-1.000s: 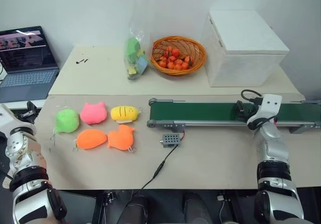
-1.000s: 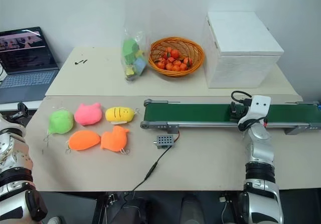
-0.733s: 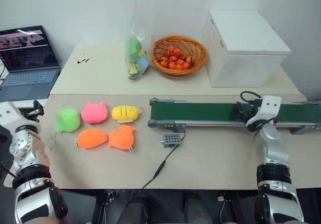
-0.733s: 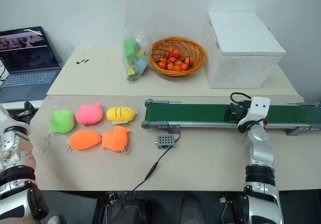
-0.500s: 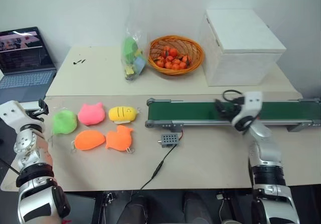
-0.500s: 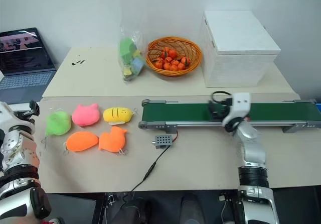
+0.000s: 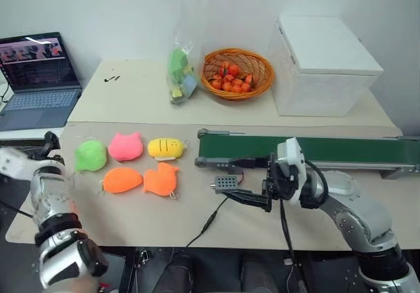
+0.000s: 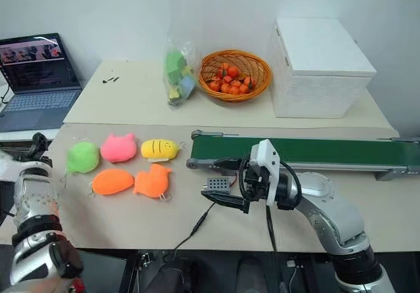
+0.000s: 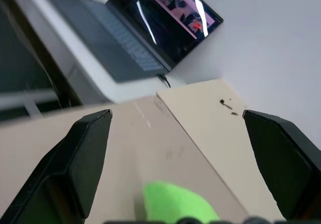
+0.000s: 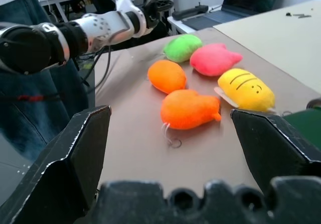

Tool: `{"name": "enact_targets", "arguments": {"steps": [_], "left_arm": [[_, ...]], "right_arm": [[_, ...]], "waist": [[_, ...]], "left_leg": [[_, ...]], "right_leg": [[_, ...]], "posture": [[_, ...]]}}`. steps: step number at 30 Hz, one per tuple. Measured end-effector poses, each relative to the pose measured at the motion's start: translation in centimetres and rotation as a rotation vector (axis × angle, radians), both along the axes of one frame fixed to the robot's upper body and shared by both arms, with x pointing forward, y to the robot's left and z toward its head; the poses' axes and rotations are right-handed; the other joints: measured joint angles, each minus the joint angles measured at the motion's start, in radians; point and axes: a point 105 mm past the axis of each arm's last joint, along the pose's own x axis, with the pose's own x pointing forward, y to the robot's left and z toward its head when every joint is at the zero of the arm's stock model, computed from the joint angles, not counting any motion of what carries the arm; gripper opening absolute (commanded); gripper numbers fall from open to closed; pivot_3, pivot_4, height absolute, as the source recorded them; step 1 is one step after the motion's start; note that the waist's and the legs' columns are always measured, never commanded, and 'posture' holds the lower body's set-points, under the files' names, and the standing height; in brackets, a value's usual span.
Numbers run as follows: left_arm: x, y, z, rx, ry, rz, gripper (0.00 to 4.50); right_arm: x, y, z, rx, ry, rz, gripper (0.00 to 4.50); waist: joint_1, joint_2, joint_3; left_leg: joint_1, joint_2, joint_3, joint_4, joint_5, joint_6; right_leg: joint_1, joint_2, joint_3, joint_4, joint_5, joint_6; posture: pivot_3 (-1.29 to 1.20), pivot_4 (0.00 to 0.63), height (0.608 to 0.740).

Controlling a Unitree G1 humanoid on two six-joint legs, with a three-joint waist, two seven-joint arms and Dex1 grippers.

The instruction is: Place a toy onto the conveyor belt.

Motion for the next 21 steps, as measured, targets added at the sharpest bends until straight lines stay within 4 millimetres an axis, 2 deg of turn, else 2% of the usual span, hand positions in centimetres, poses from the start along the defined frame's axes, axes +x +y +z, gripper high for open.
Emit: {"name": "enact_targets", "arguments": {"steps": [1, 2, 4, 6, 9, 10, 14, 16, 21], "left_arm": [[-0.9, -0.8, -1.4, -0.08, -0.011, -0.002, 4.47], [-2.7, -2.4, -3.4, -0.163, -0.009, -0.023, 4.47], [-3.4, -2.9, -3.6, -0.19, -0.025, -0.029, 4.47], [-5.0, -3.6, -3.2, -0.214, -0.048, -0.038, 4.47], [-7.5, -6.0, -4.8, -0.299, -0.037, -0.063, 4.47], [-7.6, -6.4, -4.9, -0.306, -0.034, -0.079, 4.47], [-6.5, -7.7, -4.7, -0.324, -0.019, -0.197, 4.47], [-5.2, -8.1, -4.4, -0.341, -0.033, -0.242, 4.47], [-2.2, -7.2, -2.0, -0.305, -0.092, -0.286, 4.47]], "right_arm": [[0.1, -0.1, -0.1, -0.005, 0.003, -0.006, 4.5], [0.2, -0.3, -0.4, -0.021, 0.006, -0.016, 4.5], [0.3, -0.4, -0.7, -0.033, 0.012, -0.026, 4.5], [0.3, -0.4, -0.8, -0.034, 0.014, -0.025, 4.5], [0.2, -0.6, -1.0, -0.036, 0.024, -0.029, 4.5], [0.2, -0.6, -1.1, -0.037, 0.026, -0.029, 4.5], [0.2, -0.6, -0.9, -0.035, 0.022, -0.026, 4.5], [0.3, -0.6, -0.8, -0.033, 0.019, -0.027, 4.5], [0.6, -0.7, -0.9, -0.032, 0.027, -0.038, 4.5]], "waist": [[-0.001, 0.0, 0.0], [-0.001, 0.0, 0.0], [0.006, 0.0, 0.0], [0.011, 0.0, 0.0], [0.017, 0.001, -0.001], [0.02, 0.001, -0.001], [0.041, 0.002, -0.001], [0.046, 0.002, -0.001], [0.045, 0.002, -0.001]], "left_leg": [[0.0, 0.0, 0.001, 0.001, 0.0, -0.001], [-0.001, 0.001, 0.001, 0.005, -0.001, -0.005], [-0.001, 0.002, 0.001, 0.006, -0.001, -0.005], [0.0, 0.002, 0.002, 0.006, -0.004, -0.001], [0.002, 0.001, 0.004, 0.007, -0.006, 0.003], [0.003, 0.002, 0.004, 0.006, -0.006, 0.003], [0.004, 0.001, 0.004, 0.006, -0.005, 0.001], [0.005, 0.001, 0.004, 0.007, -0.004, 0.0], [0.005, 0.004, 0.003, 0.006, -0.003, -0.002]], "right_leg": [[0.0, 0.0, 0.001, 0.0, 0.0, 0.0], [0.0, 0.001, 0.001, 0.0, 0.0, 0.0], [0.0, 0.002, 0.0, 0.001, 0.0, 0.0], [0.002, 0.003, 0.001, -0.001, 0.0, -0.001], [0.004, 0.002, 0.003, -0.003, 0.0, -0.001], [0.004, 0.003, 0.003, -0.003, 0.0, -0.001], [0.004, 0.004, 0.002, -0.001, 0.002, -0.006], [0.005, 0.004, 0.001, -0.001, 0.003, -0.007], [0.005, 0.008, 0.001, -0.001, 0.004, -0.009]], "posture": [[0.0, 0.15, 0.74], [0.0, 0.15, 0.74], [0.0, 0.15, 0.74], [0.0, 0.15, 0.74], [0.0, 0.15, 0.74], [0.0, 0.15, 0.74], [0.0, 0.15, 0.74], [0.0, 0.15, 0.74], [0.0, 0.15, 0.74]]}}
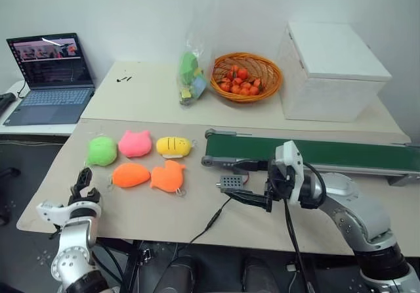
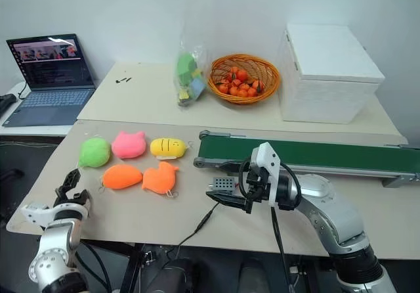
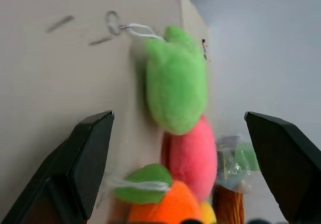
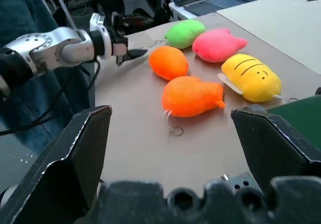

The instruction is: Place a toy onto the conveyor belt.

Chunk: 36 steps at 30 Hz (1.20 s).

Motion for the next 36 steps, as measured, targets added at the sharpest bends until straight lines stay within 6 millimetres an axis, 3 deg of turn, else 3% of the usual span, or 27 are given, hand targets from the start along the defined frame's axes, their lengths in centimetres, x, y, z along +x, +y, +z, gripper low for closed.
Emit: {"name": "enact_targets", "arguments": {"steps": [4, 11, 18, 25, 29, 36], "left_arm": [[1.9, 0.2, 1.2, -0.016, -0.042, -0.014, 4.47], [4.0, -0.4, 1.1, -0.072, -0.045, -0.04, 4.47], [3.5, -1.6, 1.1, -0.103, -0.078, -0.041, 4.47], [0.8, -2.9, 1.8, -0.107, -0.166, -0.042, 4.47], [0.1, -2.5, 1.4, -0.106, -0.152, -0.027, 4.47], [1.7, -0.7, 0.4, -0.113, -0.077, 0.021, 4.47]], "right_arm": [[0.0, 0.0, -0.1, 0.002, 0.002, -0.006, 4.5], [0.2, -0.1, -0.1, 0.009, 0.004, -0.029, 4.5], [0.5, -0.5, 0.1, 0.013, -0.004, -0.062, 4.5], [0.4, -0.5, -0.1, 0.015, 0.005, -0.064, 4.5], [0.4, -0.5, -0.2, 0.017, 0.011, -0.065, 4.5], [0.4, -0.5, -0.3, 0.021, 0.015, -0.065, 4.5]], "waist": [[-0.009, 0.0, 0.0], [-0.014, 0.0, 0.0], [-0.015, 0.0, 0.0], [-0.014, -0.001, 0.0], [-0.013, -0.001, 0.0], [-0.013, -0.001, 0.0]], "left_leg": [[-0.001, 0.001, 0.0, 0.0, 0.0, 0.0], [-0.002, 0.001, 0.0, 0.0, 0.0, -0.001], [-0.002, 0.002, 0.0, -0.001, 0.0, -0.001], [-0.002, 0.002, 0.001, -0.001, -0.001, 0.0], [-0.001, 0.002, 0.002, -0.001, -0.001, 0.0], [0.0, 0.002, 0.002, -0.002, -0.001, 0.0]], "right_leg": [[-0.002, 0.001, 0.001, -0.001, 0.0, 0.0], [-0.003, 0.002, 0.002, -0.001, 0.0, -0.001], [-0.003, 0.002, 0.003, -0.001, 0.0, -0.001], [-0.003, 0.003, 0.005, -0.002, 0.001, -0.001], [-0.003, 0.004, 0.005, -0.002, 0.001, -0.001], [-0.003, 0.005, 0.006, -0.003, 0.001, -0.001]], "posture": [[0.0, 0.15, 0.74], [0.0, 0.15, 0.74], [0.0, 0.15, 0.74], [0.0, 0.15, 0.74], [0.0, 0.15, 0.74], [0.0, 0.15, 0.74]]}}
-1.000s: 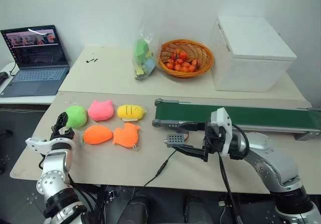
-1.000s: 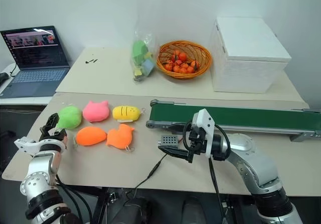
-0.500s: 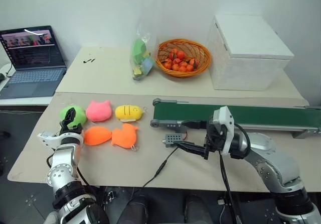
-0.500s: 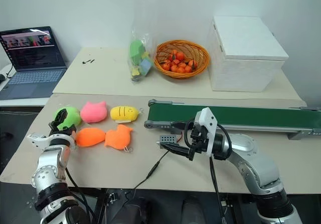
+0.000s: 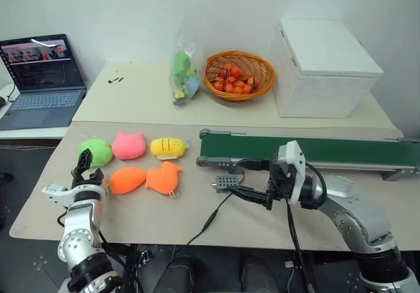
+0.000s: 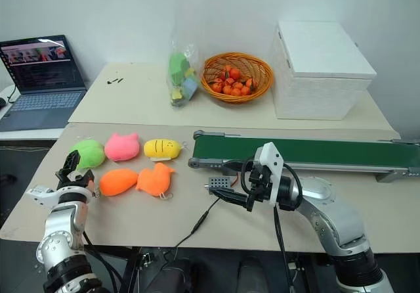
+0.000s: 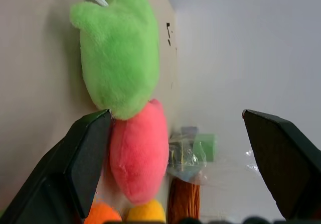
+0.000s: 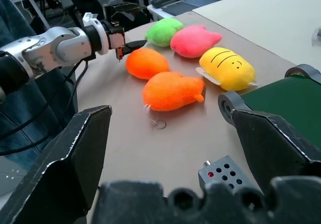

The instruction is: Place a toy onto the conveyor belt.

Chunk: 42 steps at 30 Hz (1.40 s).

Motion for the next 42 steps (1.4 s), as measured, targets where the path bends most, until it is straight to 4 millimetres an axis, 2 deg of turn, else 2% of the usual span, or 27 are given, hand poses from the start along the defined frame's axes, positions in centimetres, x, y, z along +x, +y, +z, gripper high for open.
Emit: {"name": "enact_targets", "arguments": {"steps": [6, 15, 19, 20, 21, 24, 28, 34, 37, 40, 42], "left_arm": [[1.8, 1.5, -1.8, -0.019, 0.12, 0.038, 4.47], [3.1, 3.3, -2.0, -0.029, 0.155, 0.084, 4.47], [3.3, 3.3, -1.9, -0.026, 0.145, 0.085, 4.47], [3.4, 3.3, -2.0, -0.026, 0.144, 0.084, 3.94], [3.4, 3.3, -2.0, -0.027, 0.145, 0.083, 3.79], [3.3, 3.2, -2.5, -0.028, 0.162, 0.084, 2.57], [3.3, 3.1, -2.7, -0.024, 0.171, 0.082, 1.21], [3.1, 3.4, -2.5, -0.001, 0.176, 0.11, 1.21], [2.1, 4.9, -2.0, 0.089, 0.26, 0.244, 1.21], [0.1, 6.8, -0.9, 0.326, 0.44, 0.402, 1.21], [-0.1, 7.1, 1.0, 0.551, 0.507, 0.438, 1.21]], "right_arm": [[0.1, 0.1, 0.0, 0.006, 0.001, -0.004, 4.5], [0.1, 0.1, -0.1, 0.015, 0.002, -0.021, 4.5], [0.1, 0.1, -0.2, 0.014, 0.005, -0.028, 4.5], [0.1, 0.1, -0.2, 0.014, 0.005, -0.028, 4.5], [0.1, 0.1, -0.2, 0.014, 0.005, -0.029, 4.5], [0.1, 0.1, -0.2, 0.015, 0.005, -0.029, 4.5], [0.1, 0.1, -0.2, 0.015, 0.005, -0.029, 4.5], [0.2, 0.1, -0.2, 0.015, 0.005, -0.028, 4.5], [0.3, 0.0, -0.4, 0.012, 0.013, -0.033, 4.5], [0.6, -0.2, -1.0, 0.003, 0.033, -0.045, 4.5], [0.7, -0.4, -1.3, -0.007, 0.039, -0.053, 4.5]], "waist": [[-0.004, 0.0, 0.0], [-0.003, 0.0, 0.0], [-0.004, 0.0, 0.0], [-0.003, 0.0, 0.0], [-0.002, 0.0, 0.0], [-0.003, 0.0, 0.0], [-0.004, -0.001, 0.0], [-0.004, -0.001, 0.001], [-0.005, -0.002, 0.001], [-0.004, -0.003, 0.001], [0.0, -0.004, 0.002]], "left_leg": [[0.001, 0.0, 0.0, 0.0, 0.0, 0.0], [0.012, -0.001, -0.001, -0.007, 0.001, -0.002], [0.013, -0.001, -0.001, -0.008, 0.001, -0.003], [0.012, -0.001, -0.001, -0.008, 0.002, -0.003], [0.012, -0.001, -0.001, -0.008, 0.002, -0.003], [0.012, -0.001, -0.001, -0.008, 0.001, -0.003], [0.011, -0.001, -0.001, -0.012, 0.001, -0.002], [0.011, -0.001, -0.001, -0.014, 0.001, -0.002], [0.011, 0.0, 0.0, -0.015, 0.001, -0.003], [0.01, 0.0, 0.0, -0.016, 0.001, -0.004], [0.008, 0.0, 0.0, -0.016, 0.001, -0.005]], "right_leg": [[0.0, 0.001, 0.001, 0.0, 0.0, 0.0], [0.002, 0.007, 0.009, 0.001, 0.001, -0.002], [0.001, 0.007, 0.01, 0.002, 0.002, -0.002], [0.001, 0.007, 0.01, 0.002, 0.002, -0.002], [0.001, 0.007, 0.01, 0.002, 0.002, -0.003], [0.0, 0.007, 0.011, 0.001, 0.002, -0.003], [-0.001, 0.007, 0.011, -0.002, 0.002, -0.002], [-0.001, 0.007, 0.01, -0.006, 0.002, -0.003], [-0.001, 0.007, 0.01, -0.009, 0.003, -0.003], [-0.001, 0.008, 0.011, -0.011, 0.003, -0.003], [-0.002, 0.008, 0.01, -0.011, 0.003, -0.003]], "posture": [[0.0, 0.15, 0.74], [0.0, 0.15, 0.74], [0.0, 0.15, 0.74], [0.0, 0.15, 0.74], [0.0, 0.15, 0.74], [0.0, 0.15, 0.74], [0.0, 0.15, 0.74], [0.0, 0.15, 0.74], [0.0, 0.15, 0.74], [0.0, 0.15, 0.74], [0.0, 0.15, 0.74]]}}
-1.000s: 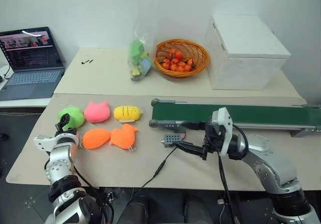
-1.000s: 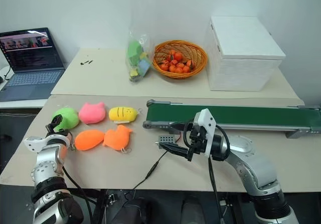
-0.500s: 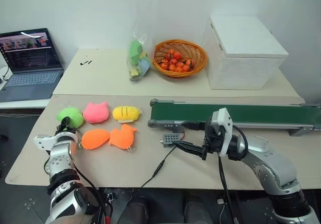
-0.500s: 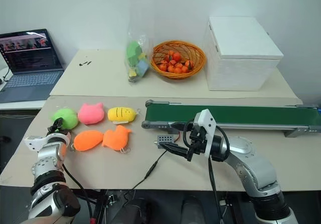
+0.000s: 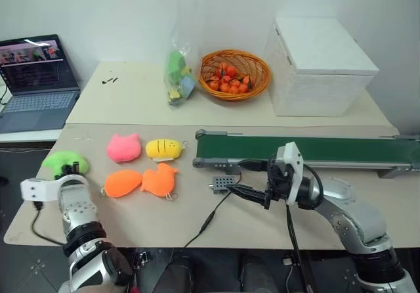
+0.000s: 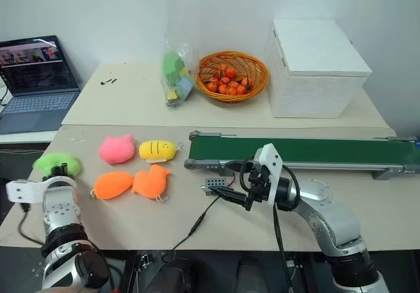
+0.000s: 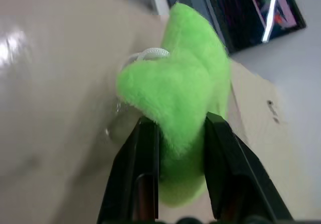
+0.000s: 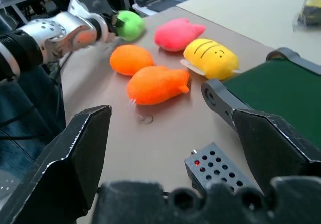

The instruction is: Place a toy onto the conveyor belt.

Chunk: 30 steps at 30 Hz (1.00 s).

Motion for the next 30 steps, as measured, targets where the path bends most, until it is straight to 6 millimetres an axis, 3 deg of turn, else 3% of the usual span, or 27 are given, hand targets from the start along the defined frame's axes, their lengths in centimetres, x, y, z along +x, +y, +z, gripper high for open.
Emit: {"name": "enact_targets", "arguments": {"steps": [2, 4, 6, 8, 9, 10, 13, 16, 19, 24, 30], "left_arm": [[1.4, -1.0, 4.8, 0.36, 0.113, -0.051, 1.21], [2.8, -3.2, 9.2, 0.717, 0.181, -0.095, 1.21], [4.7, -8.2, 14.0, 1.107, 0.161, -0.15, 1.21], [6.0, -14.2, 16.6, 1.497, 0.13, -0.204, 1.21], [6.2, -16.6, 16.9, 1.63, 0.104, -0.234, 1.21], [6.2, -20.1, 16.7, 1.83, 0.063, -0.255, 1.21], [5.5, -26.5, 13.3, 2.276, -0.054, -0.329, 1.21], [4.5, -30.1, 9.9, 2.566, -0.229, -0.367, 1.21], [5.4, -30.3, 7.8, 2.698, -0.266, -0.407, 1.21], [7.5, -30.1, 6.2, 2.82, -0.25, -0.462, 1.21], [6.8, -31.8, 2.8, 2.876, -0.376, -0.673, 1.21]], "right_arm": [[0.0, 0.2, -0.3, 0.008, 0.01, 0.008, 4.5], [-0.2, 0.5, -0.4, 0.012, 0.015, 0.023, 4.5], [-0.2, 0.6, -0.3, 0.017, 0.014, 0.026, 4.5], [-0.1, 0.8, -0.2, 0.03, 0.011, 0.028, 4.5], [-0.1, 0.9, -0.2, 0.033, 0.01, 0.029, 4.5], [-0.1, 0.9, -0.1, 0.037, 0.007, 0.028, 4.5], [0.0, 0.8, -0.2, 0.04, 0.01, 0.021, 4.5], [0.2, 0.8, -0.2, 0.043, 0.009, 0.011, 4.5], [0.2, 0.8, 0.0, 0.057, -0.002, 0.001, 4.5], [0.4, 0.2, 0.5, 0.07, -0.023, -0.031, 4.5], [0.5, -0.1, 1.2, 0.081, -0.05, -0.053, 4.5]], "waist": [[0.014, -0.002, 0.001], [0.02, -0.002, 0.001], [0.03, -0.001, 0.001], [0.031, -0.001, 0.001], [0.029, -0.001, 0.0], [0.025, 0.0, 0.0], [-0.002, 0.0, 0.0], [-0.008, 0.0, 0.0], [-0.004, 0.0, 0.001], [0.002, 0.0, 0.001], [-0.001, 0.0, 0.001]], "left_leg": [[-0.002, 0.0, -0.001, 0.001, 0.002, -0.003], [-0.002, -0.002, -0.001, 0.001, 0.002, -0.003], [-0.002, -0.002, 0.0, 0.001, 0.001, -0.002], [-0.002, -0.002, 0.0, 0.0, 0.001, -0.002], [-0.002, -0.002, 0.001, 0.0, 0.001, -0.002], [-0.002, -0.001, 0.003, -0.001, 0.002, -0.003], [-0.002, 0.001, 0.004, -0.003, 0.002, -0.004], [-0.002, 0.0, 0.004, -0.003, 0.001, -0.003], [-0.002, 0.0, 0.004, -0.002, -0.001, 0.002], [-0.004, -0.001, 0.003, 0.0, -0.001, 0.001], [-0.008, -0.002, 0.004, 0.003, 0.001, -0.001]], "right_leg": [[0.0, 0.0, -0.002, -0.001, 0.0, 0.0], [0.0, 0.0, -0.002, -0.001, 0.0, 0.0], [0.001, -0.001, -0.002, -0.002, 0.0, 0.001], [0.001, -0.001, -0.001, -0.002, 0.0, 0.001], [0.0, -0.001, -0.001, -0.002, 0.0, 0.001], [-0.001, -0.001, 0.001, -0.002, 0.0, 0.001], [-0.003, 0.001, 0.002, -0.002, 0.0, 0.002], [-0.004, 0.001, 0.003, -0.001, 0.0, 0.002], [-0.003, 0.001, 0.002, 0.0, 0.0, 0.002], [-0.003, 0.0, 0.001, 0.0, -0.001, 0.003], [-0.004, 0.0, 0.001, 0.001, 0.001, 0.006]], "posture": [[0.0, 0.15, 0.74], [0.0, 0.15, 0.74], [0.0, 0.15, 0.74], [0.0, 0.15, 0.74], [0.0, 0.15, 0.74], [0.0, 0.15, 0.74], [0.0, 0.15, 0.74], [0.0, 0.15, 0.74], [0.0, 0.15, 0.74], [0.0, 0.15, 0.74], [0.0, 0.15, 0.74]]}}
